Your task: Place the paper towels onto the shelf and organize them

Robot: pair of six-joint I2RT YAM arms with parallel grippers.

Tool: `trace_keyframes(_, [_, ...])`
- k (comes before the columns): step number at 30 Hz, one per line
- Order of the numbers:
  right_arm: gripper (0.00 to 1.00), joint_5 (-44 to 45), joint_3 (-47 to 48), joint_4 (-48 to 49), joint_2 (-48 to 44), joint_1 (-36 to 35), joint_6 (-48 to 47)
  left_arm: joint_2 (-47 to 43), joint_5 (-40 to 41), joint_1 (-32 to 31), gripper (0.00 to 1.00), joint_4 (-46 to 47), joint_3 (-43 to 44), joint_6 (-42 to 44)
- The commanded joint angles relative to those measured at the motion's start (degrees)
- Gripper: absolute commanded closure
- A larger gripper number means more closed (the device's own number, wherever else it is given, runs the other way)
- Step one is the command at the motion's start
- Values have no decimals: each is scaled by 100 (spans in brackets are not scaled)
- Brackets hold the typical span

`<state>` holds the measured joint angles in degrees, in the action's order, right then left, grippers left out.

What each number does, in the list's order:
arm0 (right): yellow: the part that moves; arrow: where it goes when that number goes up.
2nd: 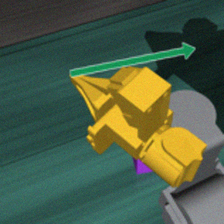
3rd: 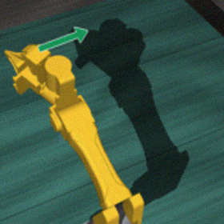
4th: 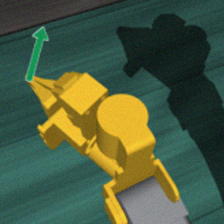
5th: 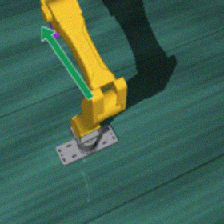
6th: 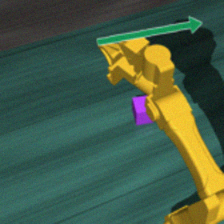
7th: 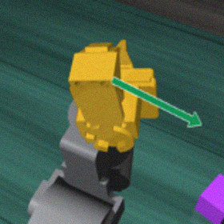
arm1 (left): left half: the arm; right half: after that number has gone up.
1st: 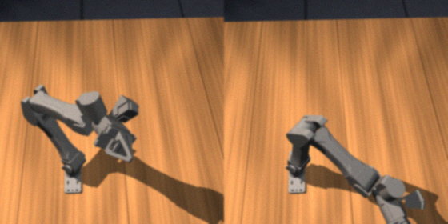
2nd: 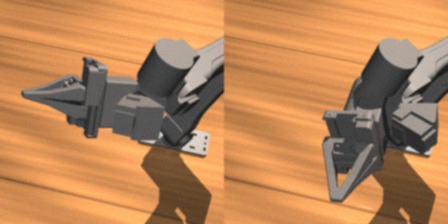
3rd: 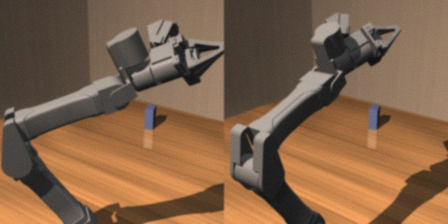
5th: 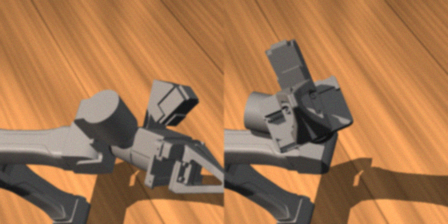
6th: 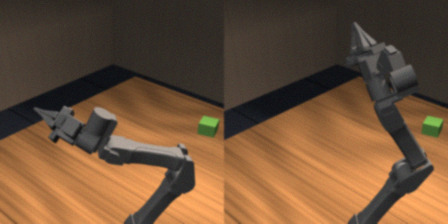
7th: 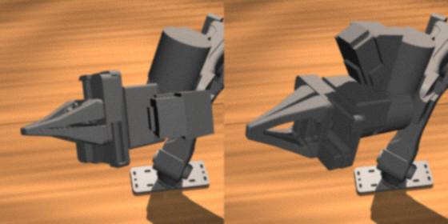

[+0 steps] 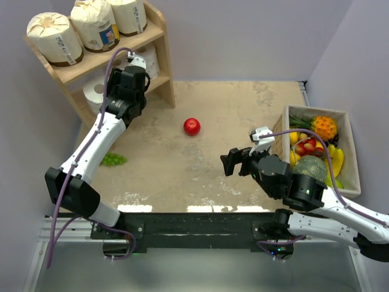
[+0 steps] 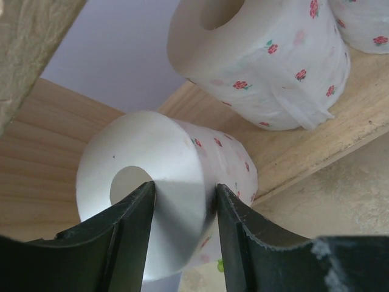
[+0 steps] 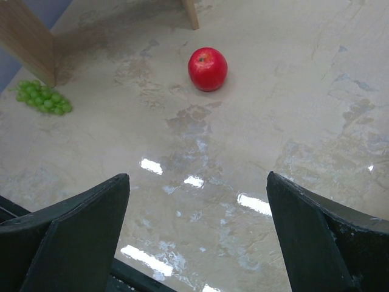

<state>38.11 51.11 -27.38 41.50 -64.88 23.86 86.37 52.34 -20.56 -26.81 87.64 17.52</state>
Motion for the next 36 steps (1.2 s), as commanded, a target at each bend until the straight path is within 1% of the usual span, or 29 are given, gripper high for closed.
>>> trace_keyframes(1, [1, 241, 109, 31, -89, -24, -74, -76, 233, 69, 49, 413, -9, 217])
trace_keyframes(4, [1, 267, 145, -57, -159, -33, -74, -111, 312, 96, 47, 554, -115, 278])
trace_keyframes(5, [1, 276, 153, -66, -177, -33, -92, -94, 338, 87, 45, 545, -106, 305])
trace_keyframes(11, [1, 320, 215, -75, -160, -24, -153, 47, 286, 69, 42, 204, 376, 252])
trace_keyframes(14, [1, 311, 250, -84, -116, -33, -162, 29, 154, -97, 42, -87, 570, 147])
trace_keyframes(15, [1, 303, 250, -75, -115, -25, -162, 3, 102, -254, 42, -149, 536, 86])
trace_keyframes(18, [1, 294, 233, -49, -89, -33, -144, -85, 31, -588, 46, -333, 308, -46])
trace_keyframes(20, [1, 285, 215, -49, -80, -24, -101, -138, 14, -669, 50, -457, 149, -152])
trace_keyframes(22, [1, 241, 215, -57, -72, -25, -92, -216, -92, -660, 55, -431, -175, -249])
trace_keyframes(24, [1, 241, 232, -84, -89, -33, -83, -243, 65, -582, 58, -299, -587, -196])
trace_keyframes(25, [1, 241, 233, -110, -98, -33, -92, -200, 153, -555, 64, -325, -642, -231])
trace_keyframes(27, [1, 258, 259, -145, -133, -24, -83, -156, 277, -389, 67, -430, -686, -388])
trace_keyframes(32, [1, 250, 233, -154, -186, -24, -74, -164, 234, -2, 68, -369, -634, -469])
trace_keyframes(36, [1, 223, 180, -110, -159, -25, -39, 98, 181, 192, 69, -334, -458, -451])
